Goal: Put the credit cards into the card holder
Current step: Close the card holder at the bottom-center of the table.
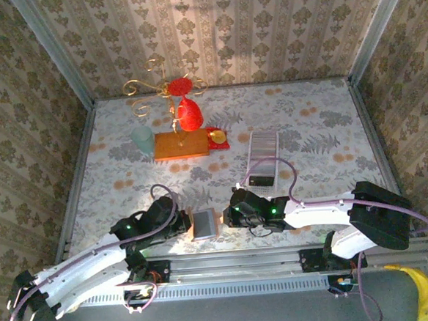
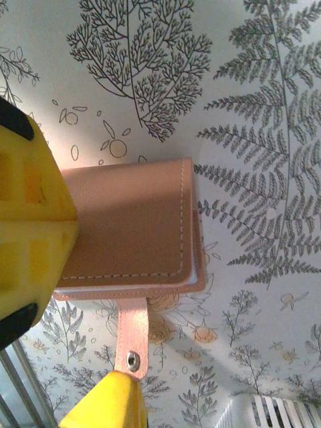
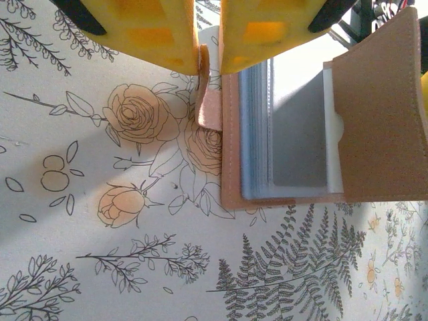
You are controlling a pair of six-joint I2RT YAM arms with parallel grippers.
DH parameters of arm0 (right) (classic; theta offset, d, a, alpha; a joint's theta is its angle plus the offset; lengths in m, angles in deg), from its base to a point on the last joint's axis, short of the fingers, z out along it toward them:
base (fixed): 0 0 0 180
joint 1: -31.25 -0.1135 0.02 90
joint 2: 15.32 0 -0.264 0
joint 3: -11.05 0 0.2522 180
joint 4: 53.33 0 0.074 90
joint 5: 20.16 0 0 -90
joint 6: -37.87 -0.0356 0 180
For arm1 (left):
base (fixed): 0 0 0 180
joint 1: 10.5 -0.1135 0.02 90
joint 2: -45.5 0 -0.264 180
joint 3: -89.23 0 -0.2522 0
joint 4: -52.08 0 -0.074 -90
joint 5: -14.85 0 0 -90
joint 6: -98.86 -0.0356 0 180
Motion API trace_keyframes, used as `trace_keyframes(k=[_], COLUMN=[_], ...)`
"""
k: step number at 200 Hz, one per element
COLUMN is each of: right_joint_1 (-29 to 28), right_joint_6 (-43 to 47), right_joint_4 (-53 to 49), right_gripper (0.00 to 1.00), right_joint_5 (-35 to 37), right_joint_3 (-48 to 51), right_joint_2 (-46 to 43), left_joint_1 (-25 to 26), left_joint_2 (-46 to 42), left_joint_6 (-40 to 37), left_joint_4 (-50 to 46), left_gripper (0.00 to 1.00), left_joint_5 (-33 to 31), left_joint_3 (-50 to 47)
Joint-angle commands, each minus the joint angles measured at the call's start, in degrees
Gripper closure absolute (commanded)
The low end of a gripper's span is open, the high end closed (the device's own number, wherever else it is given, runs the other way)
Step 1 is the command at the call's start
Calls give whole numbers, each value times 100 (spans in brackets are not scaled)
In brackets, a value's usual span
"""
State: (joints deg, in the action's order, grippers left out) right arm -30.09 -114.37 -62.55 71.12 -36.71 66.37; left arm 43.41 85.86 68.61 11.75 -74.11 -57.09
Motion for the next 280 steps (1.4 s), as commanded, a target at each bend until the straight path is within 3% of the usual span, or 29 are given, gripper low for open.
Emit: trace_keyframes(k=[1,46,84,159,190,210,280], right_joint_1=[25,43,65,155,173,175,183], right_joint_6=[116,106,91,151,174,207,184], right_joint_4=[-153,-227,-89,162,230,284,299], right_gripper=[83,85,88,88,96,100,100], right_joint_5=[239,186,171,-22,-5,-31,-62], right_joint_3=[-103,-72,-28,-28,-17,-11,34], right_joint_2=[-37,4,82,268,256,247,150], left_joint_1=[-13,-20,-21,-309,-401,-441,-648], left_joint_2=[-19,-122,-340,-928,-977,-960,-1004], left_joint_6=[174,57,67,150,218,212,477], left_joint_4=[-207,-578,-816,-1735,-2082,-2020,-1786], left_gripper=[100,100,93,94,96,97,92], left_joint_5=[2,50,-41,-444,-552,-531,-168], left_joint_3=[-184,-147,-197,-114,-136,-232,-674])
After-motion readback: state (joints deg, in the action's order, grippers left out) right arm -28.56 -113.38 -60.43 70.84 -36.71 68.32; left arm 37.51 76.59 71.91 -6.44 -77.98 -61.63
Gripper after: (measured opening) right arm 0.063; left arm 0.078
